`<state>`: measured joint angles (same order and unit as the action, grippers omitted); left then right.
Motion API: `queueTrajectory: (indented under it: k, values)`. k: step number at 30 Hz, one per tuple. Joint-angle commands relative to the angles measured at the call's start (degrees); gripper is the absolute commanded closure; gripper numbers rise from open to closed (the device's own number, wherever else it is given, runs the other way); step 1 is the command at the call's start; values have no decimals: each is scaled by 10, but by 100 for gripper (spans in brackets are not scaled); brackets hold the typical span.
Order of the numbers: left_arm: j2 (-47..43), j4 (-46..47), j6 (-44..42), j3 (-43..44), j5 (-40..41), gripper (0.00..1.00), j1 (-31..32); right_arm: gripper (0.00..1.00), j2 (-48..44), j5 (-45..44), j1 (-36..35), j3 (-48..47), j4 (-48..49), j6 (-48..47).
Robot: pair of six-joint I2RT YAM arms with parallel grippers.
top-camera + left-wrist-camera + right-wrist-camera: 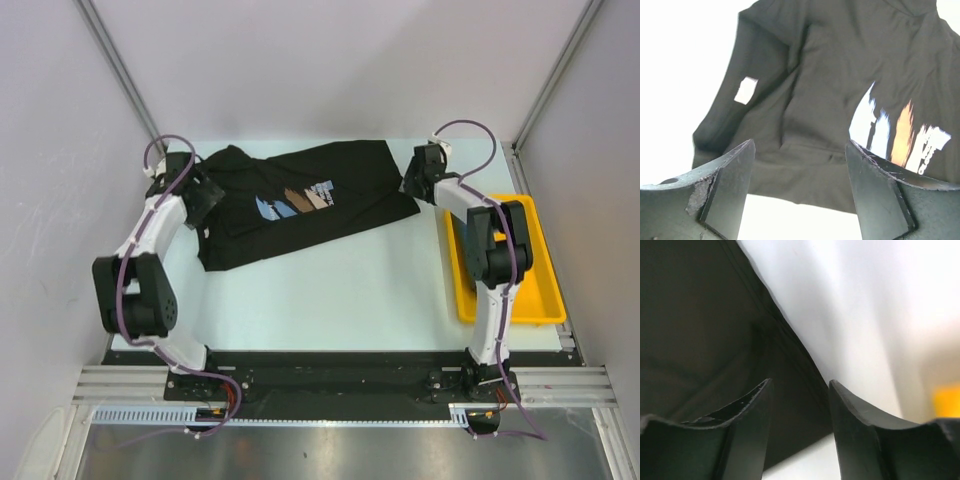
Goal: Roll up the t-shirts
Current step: Fold the T-shirt at the center of the board.
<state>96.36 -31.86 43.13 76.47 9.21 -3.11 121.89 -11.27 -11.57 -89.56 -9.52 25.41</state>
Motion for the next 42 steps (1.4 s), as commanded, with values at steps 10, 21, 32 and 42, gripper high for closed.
queueTrajectory:
  k: [10,21,32,42]
  values:
    - [-277,69,112,-303,-42,32,-5,50,-93,48,31,122,-43,58]
    - [-248,105,145,-357,-11,36,-12,51,-42,85,41,124,2,78]
    - [-193,111,154,-357,23,42,-20,54,-33,76,45,124,9,74]
    - [-150,112,152,-357,47,46,-20,65,-34,76,46,123,14,68]
